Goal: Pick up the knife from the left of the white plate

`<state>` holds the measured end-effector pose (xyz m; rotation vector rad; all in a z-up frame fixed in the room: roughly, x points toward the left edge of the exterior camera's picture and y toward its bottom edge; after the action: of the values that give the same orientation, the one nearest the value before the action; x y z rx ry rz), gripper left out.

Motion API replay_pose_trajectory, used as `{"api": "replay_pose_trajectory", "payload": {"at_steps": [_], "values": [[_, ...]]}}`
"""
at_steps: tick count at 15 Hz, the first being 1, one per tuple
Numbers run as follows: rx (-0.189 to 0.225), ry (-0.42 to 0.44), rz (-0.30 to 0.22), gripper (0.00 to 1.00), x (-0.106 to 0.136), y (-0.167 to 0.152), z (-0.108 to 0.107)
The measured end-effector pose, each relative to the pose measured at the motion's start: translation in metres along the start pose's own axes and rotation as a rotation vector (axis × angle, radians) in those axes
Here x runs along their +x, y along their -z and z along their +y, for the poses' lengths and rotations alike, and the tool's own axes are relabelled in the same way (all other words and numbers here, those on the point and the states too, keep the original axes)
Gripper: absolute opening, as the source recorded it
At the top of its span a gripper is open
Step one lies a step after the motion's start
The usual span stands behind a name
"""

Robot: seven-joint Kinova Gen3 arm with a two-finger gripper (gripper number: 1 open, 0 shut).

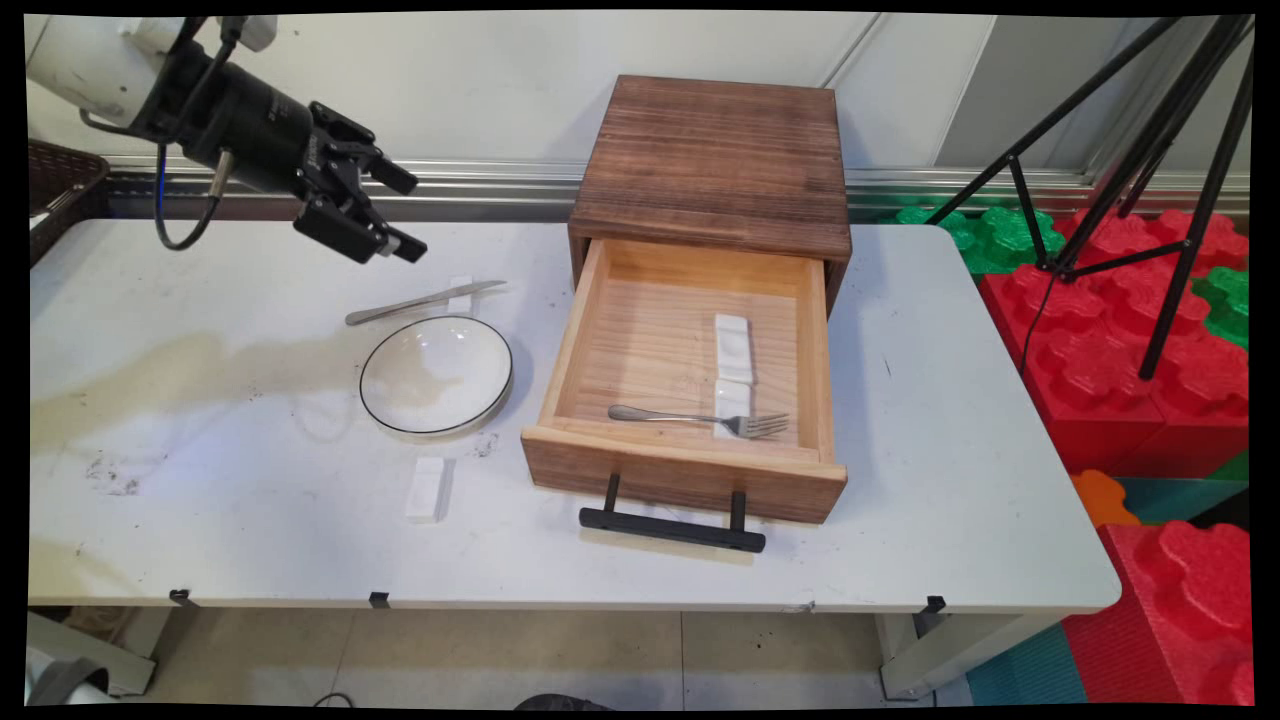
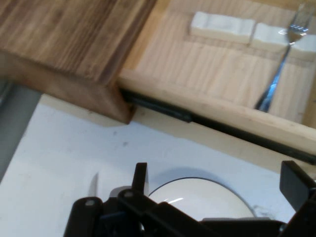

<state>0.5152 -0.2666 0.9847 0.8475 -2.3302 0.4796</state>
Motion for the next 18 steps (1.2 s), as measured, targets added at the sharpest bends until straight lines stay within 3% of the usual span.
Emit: {"api": "replay_pose_trajectory", "payload": {"at_steps": [5, 7, 12, 18], "values": [[0.076, 0.055, -0.06, 1.0, -0.003, -0.009, -0.024], [0.101, 0.051, -0.108, 1.0, -0.003, -0.022, -0.04], [0.131, 0.016, -0.218, 1.0, -0.005, -0.058, -0.07], [0.144, -0.001, -0.373, 1.0, -0.025, -0.104, -0.097]]}}
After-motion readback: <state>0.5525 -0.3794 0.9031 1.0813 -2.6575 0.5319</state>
